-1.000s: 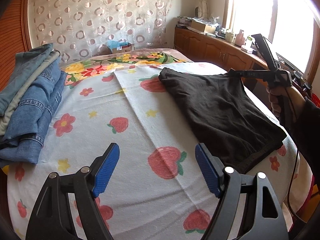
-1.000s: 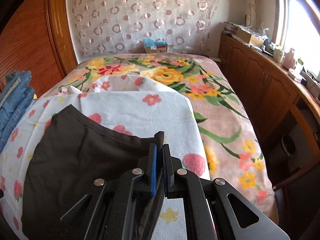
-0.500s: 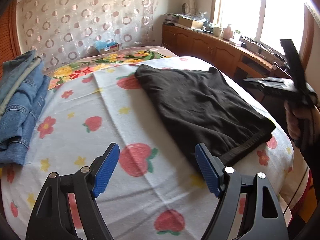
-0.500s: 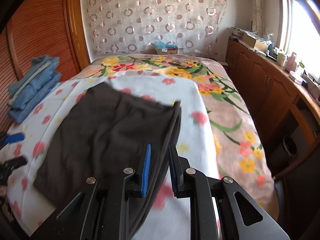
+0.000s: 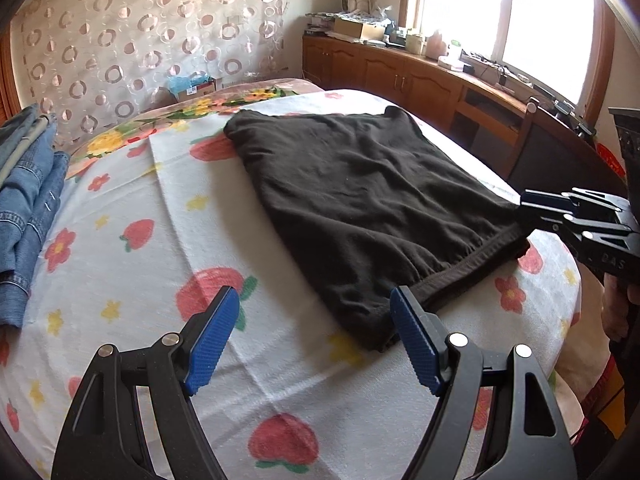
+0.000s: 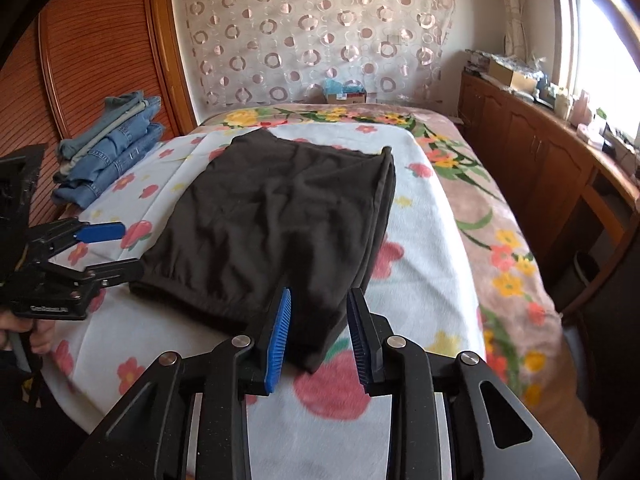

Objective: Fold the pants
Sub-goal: 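Open the right tool and smooth the folded pants' edge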

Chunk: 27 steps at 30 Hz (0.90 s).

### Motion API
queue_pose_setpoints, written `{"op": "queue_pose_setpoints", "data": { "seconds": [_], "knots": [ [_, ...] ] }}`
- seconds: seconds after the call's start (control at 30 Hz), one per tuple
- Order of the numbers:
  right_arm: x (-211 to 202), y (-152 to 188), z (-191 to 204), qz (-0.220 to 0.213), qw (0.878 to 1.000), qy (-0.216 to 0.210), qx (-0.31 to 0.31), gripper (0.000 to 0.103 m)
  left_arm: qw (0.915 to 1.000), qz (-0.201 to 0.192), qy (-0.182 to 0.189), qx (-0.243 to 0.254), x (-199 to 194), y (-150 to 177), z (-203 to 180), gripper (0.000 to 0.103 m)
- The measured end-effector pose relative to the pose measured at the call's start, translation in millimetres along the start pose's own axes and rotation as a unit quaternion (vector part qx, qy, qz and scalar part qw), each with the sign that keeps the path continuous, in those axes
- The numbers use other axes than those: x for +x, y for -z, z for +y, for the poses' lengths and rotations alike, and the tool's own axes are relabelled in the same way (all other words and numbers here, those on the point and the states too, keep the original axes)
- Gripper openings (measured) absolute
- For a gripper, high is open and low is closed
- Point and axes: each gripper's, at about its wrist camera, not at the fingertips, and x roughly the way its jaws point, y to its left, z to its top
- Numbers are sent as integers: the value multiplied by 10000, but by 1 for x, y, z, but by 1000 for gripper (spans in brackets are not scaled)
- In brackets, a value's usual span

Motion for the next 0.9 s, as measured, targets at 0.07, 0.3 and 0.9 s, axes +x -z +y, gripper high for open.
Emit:
{"op": "queue_pose_setpoints", "data": {
  "seconds": [0.07,0.3,0.9],
  "knots": [
    [1,2,0,39,10000,-6,-5,30,10000,24,3,-5,2,0,0,79],
    [5,1,-1,112,9999,-46,49,19,9999,100,-4,-14,8,2,3,79],
    [-2,18,-1,80,9999,-83,64,11,9999,-84,75,-49,-3,1,0,79]
  ]
}}
